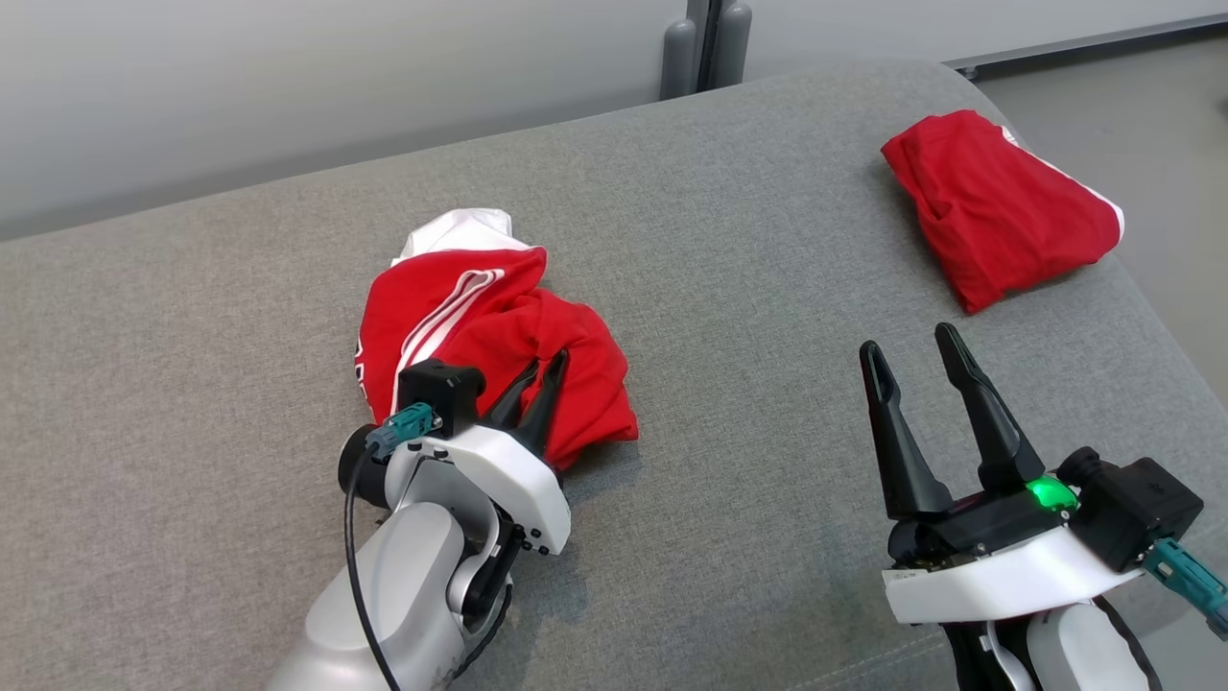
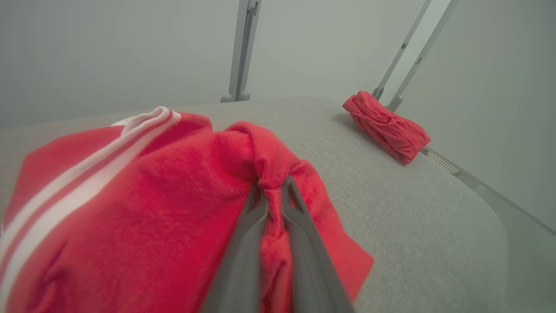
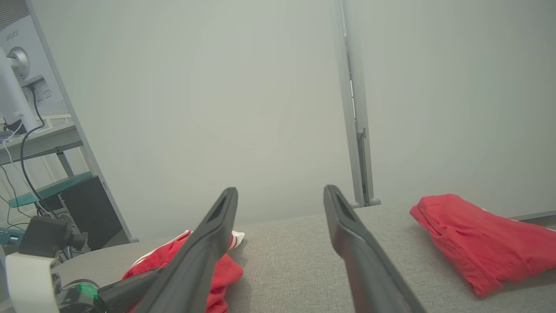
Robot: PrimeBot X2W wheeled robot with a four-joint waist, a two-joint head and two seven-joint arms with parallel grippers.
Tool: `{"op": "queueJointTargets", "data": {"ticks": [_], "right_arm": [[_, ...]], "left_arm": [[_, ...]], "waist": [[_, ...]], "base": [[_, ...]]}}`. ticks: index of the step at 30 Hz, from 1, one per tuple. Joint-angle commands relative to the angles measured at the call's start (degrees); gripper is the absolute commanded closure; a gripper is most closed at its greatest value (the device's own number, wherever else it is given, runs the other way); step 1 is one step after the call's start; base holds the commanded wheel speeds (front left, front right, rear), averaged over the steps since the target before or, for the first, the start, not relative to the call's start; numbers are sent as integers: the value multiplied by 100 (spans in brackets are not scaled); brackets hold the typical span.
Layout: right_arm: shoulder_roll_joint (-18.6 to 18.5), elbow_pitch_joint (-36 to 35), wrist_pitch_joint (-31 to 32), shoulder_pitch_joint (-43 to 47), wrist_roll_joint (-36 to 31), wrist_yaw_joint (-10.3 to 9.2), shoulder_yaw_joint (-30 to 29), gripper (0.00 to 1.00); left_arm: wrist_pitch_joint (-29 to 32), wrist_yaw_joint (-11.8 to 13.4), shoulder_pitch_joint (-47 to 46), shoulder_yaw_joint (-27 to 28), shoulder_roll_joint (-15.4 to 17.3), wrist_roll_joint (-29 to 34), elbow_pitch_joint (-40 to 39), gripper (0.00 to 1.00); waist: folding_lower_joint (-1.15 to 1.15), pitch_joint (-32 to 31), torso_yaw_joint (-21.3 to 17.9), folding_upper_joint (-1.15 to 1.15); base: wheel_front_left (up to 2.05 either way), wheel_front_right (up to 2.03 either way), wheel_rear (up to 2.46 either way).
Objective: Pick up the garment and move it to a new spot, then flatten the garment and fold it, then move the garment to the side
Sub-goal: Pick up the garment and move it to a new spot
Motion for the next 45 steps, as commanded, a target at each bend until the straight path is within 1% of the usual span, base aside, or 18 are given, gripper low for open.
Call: {"op": "queueJointTargets", "data": {"ticks": [1,5,6,7,8,14,17,20,21,26,27,31,35,40,45], "right_arm": [[20,-169,-35,-40,43,0,136,0],[31,-149,-35,-40,37,0,131,0],[33,-144,-35,-42,34,0,130,0],[34,-139,-35,-43,33,0,125,0],[35,-134,-35,-43,31,0,122,0],[18,-110,-35,-13,19,0,128,0],[18,-114,-35,19,23,0,114,0],[15,-113,-35,47,31,0,112,0],[15,-113,-35,47,31,0,112,0],[-9,-107,-35,100,31,0,131,0],[-21,-94,-35,124,32,0,130,0],[-41,-50,-35,175,11,0,110,0],[-40,-6,-35,241,-8,0,70,0],[-13,60,-35,373,-6,0,-33,0],[3,123,-35,487,-13,0,-79,0]], "left_arm": [[-105,52,-310,60,87,-85,-21,100],[-206,118,-423,-114,87,-232,186,100],[-219,145,-439,-163,87,-259,249,68],[-230,166,-450,-213,87,-291,300,52],[-243,184,-460,-259,87,-333,338,0],[-324,287,-519,-426,87,-510,362,0],[-355,377,-533,-318,87,-466,230,0],[-363,477,-457,-58,155,-298,-128,0],[-363,477,-457,-58,155,-298,-128,0],[-365,609,-2,517,315,68,-958,0],[-365,602,231,743,358,173,-1243,0],[-366,558,699,1191,417,331,-1684,0],[-366,491,1153,1595,427,483,-2048,0],[-366,417,1641,1982,407,655,-2287,0],[-366,407,2033,2397,384,830,-2472,0]], "waist": [[0,39,-27,0],[0,65,-25,0],[0,65,-19,0],[0,62,-11,0],[0,58,1,0],[0,-36,151,0],[0,-99,279,0],[0,-162,449,0],[0,-162,449,0],[0,-259,800,0],[0,-313,953,0],[0,-451,1246,0],[0,-618,1494,0],[0,-827,1752,0],[0,-957,1902,0]], "base": [[0,0,0],[0,0,0],[0,0,0],[0,0,0],[0,0,0],[0,0,0],[0,0,0],[0,0,0],[0,0,0],[0,0,0],[0,0,0],[0,0,0],[0,0,0],[0,0,0],[0,0,0]]}}
